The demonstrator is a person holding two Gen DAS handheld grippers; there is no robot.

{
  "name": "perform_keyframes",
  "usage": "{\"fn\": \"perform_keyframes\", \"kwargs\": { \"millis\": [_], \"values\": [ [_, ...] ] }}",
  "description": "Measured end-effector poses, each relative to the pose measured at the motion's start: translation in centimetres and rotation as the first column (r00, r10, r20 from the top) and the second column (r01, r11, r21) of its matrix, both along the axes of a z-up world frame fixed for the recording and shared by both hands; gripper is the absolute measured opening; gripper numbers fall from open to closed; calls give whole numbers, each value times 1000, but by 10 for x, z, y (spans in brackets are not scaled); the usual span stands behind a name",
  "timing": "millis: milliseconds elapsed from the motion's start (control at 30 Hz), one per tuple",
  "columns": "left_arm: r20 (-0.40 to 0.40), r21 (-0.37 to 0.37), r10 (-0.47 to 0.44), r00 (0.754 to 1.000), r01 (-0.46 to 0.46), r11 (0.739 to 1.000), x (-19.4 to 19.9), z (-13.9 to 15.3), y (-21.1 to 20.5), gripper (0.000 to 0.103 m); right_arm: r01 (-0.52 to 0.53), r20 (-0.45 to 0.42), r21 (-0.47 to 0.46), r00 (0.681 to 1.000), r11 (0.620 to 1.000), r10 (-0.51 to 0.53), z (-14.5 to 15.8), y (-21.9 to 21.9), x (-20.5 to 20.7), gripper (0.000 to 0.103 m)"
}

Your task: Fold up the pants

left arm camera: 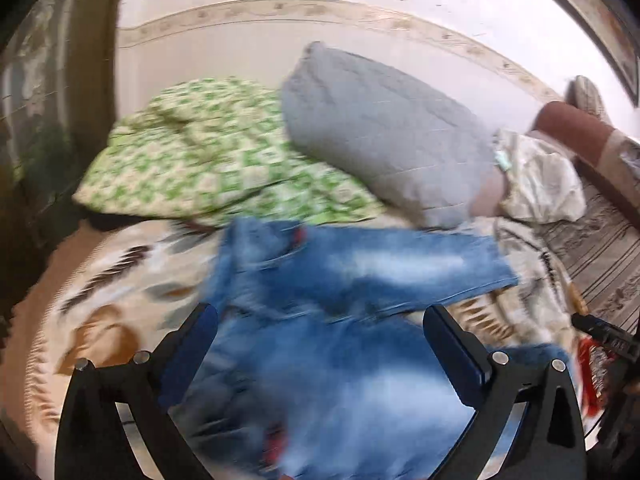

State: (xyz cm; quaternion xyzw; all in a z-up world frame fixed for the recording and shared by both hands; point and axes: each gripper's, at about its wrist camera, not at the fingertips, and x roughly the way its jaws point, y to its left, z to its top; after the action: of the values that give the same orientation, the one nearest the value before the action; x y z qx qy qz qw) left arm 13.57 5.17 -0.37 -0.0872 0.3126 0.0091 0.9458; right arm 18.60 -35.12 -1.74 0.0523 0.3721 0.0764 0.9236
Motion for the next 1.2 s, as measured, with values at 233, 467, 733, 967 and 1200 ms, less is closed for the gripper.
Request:
{"fn": "perform_keyframes", "kwargs": {
  "millis": [233,467,733,967,1200],
  "values": [
    [-20,-70,-47,999,46,997,46,-26,-52,102,14,-35,-116,999,993,-18,0,1,16,99],
    [42,8,-86,995,86,996,47,-53,-80,102,46,-34,-227,998,973,-55,8,9,22,99],
    [52,98,-105,993,99,990,45,-46,-95,102,39,21,-143,999,989,-36,22,24,49,100],
    [59,91,-114,992,109,990,73,-36,-98,102,-125,-69,-57,990,991,121,33,-3,151,99],
    [33,60,-83,996,81,995,117,-38,-100,102,-237,-100,-102,969,966,227,1,-29,256,98]
  ]
}}
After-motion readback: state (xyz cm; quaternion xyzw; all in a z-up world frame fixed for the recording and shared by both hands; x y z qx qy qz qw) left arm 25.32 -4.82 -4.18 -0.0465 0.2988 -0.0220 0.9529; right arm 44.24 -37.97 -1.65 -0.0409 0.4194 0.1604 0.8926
